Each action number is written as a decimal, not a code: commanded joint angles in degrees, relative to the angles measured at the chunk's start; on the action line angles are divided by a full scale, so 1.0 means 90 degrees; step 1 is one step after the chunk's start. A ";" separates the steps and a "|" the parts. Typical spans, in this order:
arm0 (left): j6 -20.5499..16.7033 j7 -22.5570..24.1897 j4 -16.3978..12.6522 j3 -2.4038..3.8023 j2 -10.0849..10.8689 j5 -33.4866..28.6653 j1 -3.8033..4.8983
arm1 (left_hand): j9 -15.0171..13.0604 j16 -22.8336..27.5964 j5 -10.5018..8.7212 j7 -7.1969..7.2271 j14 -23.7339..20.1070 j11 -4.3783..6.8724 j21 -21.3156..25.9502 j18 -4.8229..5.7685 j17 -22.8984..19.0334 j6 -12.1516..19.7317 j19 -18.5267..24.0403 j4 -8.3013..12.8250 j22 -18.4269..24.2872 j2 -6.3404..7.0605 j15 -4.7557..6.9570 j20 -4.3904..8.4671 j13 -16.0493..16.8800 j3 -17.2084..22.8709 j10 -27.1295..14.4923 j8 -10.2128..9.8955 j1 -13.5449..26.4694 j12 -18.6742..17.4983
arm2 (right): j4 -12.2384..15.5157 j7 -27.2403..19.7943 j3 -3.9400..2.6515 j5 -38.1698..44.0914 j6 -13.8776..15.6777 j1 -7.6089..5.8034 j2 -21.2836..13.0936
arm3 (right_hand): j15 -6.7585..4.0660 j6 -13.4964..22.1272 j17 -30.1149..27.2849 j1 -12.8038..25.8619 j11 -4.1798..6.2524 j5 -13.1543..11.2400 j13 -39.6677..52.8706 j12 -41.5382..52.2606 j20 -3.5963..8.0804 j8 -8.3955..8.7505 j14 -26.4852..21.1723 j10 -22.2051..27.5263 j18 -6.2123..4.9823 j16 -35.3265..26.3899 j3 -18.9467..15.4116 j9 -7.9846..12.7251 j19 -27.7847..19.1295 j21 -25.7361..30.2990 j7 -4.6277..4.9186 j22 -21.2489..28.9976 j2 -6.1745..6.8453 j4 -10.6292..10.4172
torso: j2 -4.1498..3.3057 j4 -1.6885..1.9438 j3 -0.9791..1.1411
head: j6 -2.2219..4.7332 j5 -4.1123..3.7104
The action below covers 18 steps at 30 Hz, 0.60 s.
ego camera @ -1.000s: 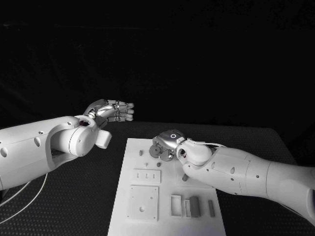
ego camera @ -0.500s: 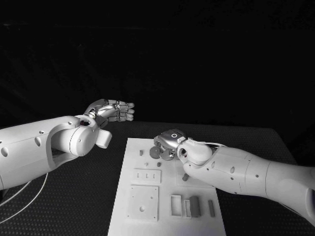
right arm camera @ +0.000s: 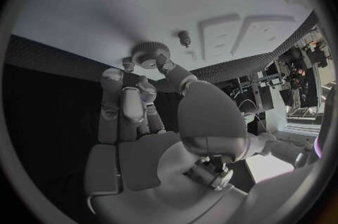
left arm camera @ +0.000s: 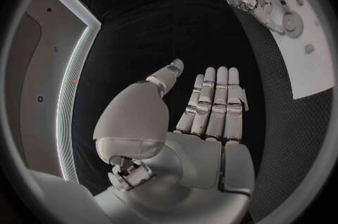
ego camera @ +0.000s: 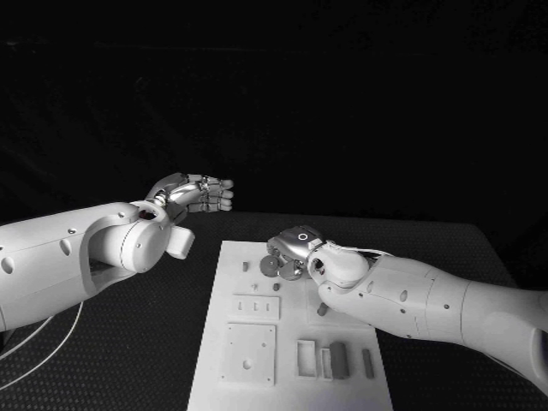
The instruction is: Assemble the parts on the task board
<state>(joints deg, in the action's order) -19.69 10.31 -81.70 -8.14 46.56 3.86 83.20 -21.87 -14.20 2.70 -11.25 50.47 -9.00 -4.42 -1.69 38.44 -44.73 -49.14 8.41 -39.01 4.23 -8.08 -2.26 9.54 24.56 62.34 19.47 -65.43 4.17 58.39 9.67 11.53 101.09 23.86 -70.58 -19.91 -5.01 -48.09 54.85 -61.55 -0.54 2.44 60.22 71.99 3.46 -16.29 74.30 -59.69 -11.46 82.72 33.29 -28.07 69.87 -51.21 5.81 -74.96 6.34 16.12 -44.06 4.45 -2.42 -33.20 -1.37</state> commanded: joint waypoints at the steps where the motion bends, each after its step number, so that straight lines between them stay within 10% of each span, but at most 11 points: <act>1: 0.0070 0.0058 -0.0008 0.0005 -0.0001 0.0023 0.0009 | 0.0002 0.0027 0.0036 -0.0046 0.0010 -0.0001 0.0032 0.0048 0.0010 0.0002 -0.0001 0.0037 -0.0011 0.0004 -0.0030 -0.0035 0.0009 -0.0001 0.0027 -0.0024 0.0066 -0.0026 | 0.0036 -0.0048 0.0003 -0.0096 0.0090 0.0001 -0.0063 | 0.0040 -0.0215 -0.0009 0.0016 -0.0119 0.0031 -0.0009 -0.0034 0.0013 0.0041 -0.0012 0.0080 -0.0394 -0.0034 0.0051 0.0009 0.0015 0.0037 0.0255 -0.0068 0.0033 -0.0005 | 0.0005 -0.0006 0.0000 | 0.0021 -0.0006; 6: 0.0097 0.0104 0.0036 0.0006 0.0026 0.0023 0.0009 | 0.0001 0.0028 0.0036 -0.0044 0.0010 -0.0001 0.0032 0.0048 0.0012 0.0002 -0.0001 0.0043 -0.0011 0.0003 -0.0029 -0.0035 0.0009 0.0003 0.0027 -0.0023 0.0067 -0.0026 | 0.0311 -0.0308 -0.0015 -0.0759 0.0532 -0.0036 -0.0361 | 0.0046 -0.0206 0.0016 0.0035 -0.0125 0.0031 -0.0009 -0.0030 0.0010 0.0046 0.0000 0.0080 -0.0394 -0.0027 0.0047 0.0009 0.0023 0.0036 0.0260 -0.0068 0.0033 -0.0022 | 0.0008 -0.0016 0.0003 | 0.0060 -0.0013; 10: 0.0116 0.0116 0.0058 0.0006 0.0084 0.0023 0.0010 | -0.0001 0.0031 0.0036 -0.0033 0.0011 0.0003 0.0032 0.0048 0.0015 -0.0003 0.0000 0.0058 -0.0014 -0.0001 -0.0026 -0.0034 0.0012 0.0015 0.0033 -0.0020 0.0071 -0.0023 | 0.0600 -0.0803 -0.0185 -0.1459 0.0726 -0.0146 -0.0712 | 0.0055 -0.0179 -0.0041 0.0036 -0.0134 0.0031 -0.0009 -0.0025 0.0011 0.0060 -0.0027 0.0083 -0.0394 -0.0042 0.0045 0.0014 0.0026 0.0040 0.0271 -0.0069 0.0069 -0.0017 | 0.0013 -0.0044 0.0013 | 0.0098 -0.0012; 18: 0.0187 0.0126 0.0112 0.0005 0.0142 0.0023 0.0009 | -0.0011 0.0025 0.0036 -0.0015 0.0041 0.0015 0.0023 0.0048 0.0033 -0.0034 -0.0015 0.0097 -0.0026 -0.0016 -0.0017 -0.0026 0.0025 0.0049 0.0066 -0.0002 0.0092 -0.0011 | 0.1124 -0.1488 -0.0377 -0.2417 0.0458 -0.0373 -0.1550 | 0.0074 -0.0164 -0.0138 0.0049 -0.0153 0.0031 -0.0008 -0.0023 0.0002 0.0066 -0.0076 0.0107 -0.0394 -0.0079 0.0038 0.0013 0.0009 0.0059 0.0290 -0.0067 0.0105 -0.0017 | 0.0046 -0.0129 0.0031 | 0.0131 -0.0011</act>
<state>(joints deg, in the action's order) -19.37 10.48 -80.74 -8.14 47.82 3.86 83.21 -21.90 -14.20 2.70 -11.25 50.47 -8.79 -4.42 -1.69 38.69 -44.73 -49.14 8.85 -39.20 4.00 -8.08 -2.26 9.67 25.01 62.55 19.47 -65.21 4.17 67.92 1.02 8.23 85.68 28.28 -73.83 -33.14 -4.50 -47.63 53.65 -61.10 -0.95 2.43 60.23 71.98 3.35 -15.84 73.80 -59.49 -11.46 82.21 33.45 -27.99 69.77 -50.97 6.26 -74.96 6.79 15.96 -43.81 3.76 -2.25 -32.07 -1.61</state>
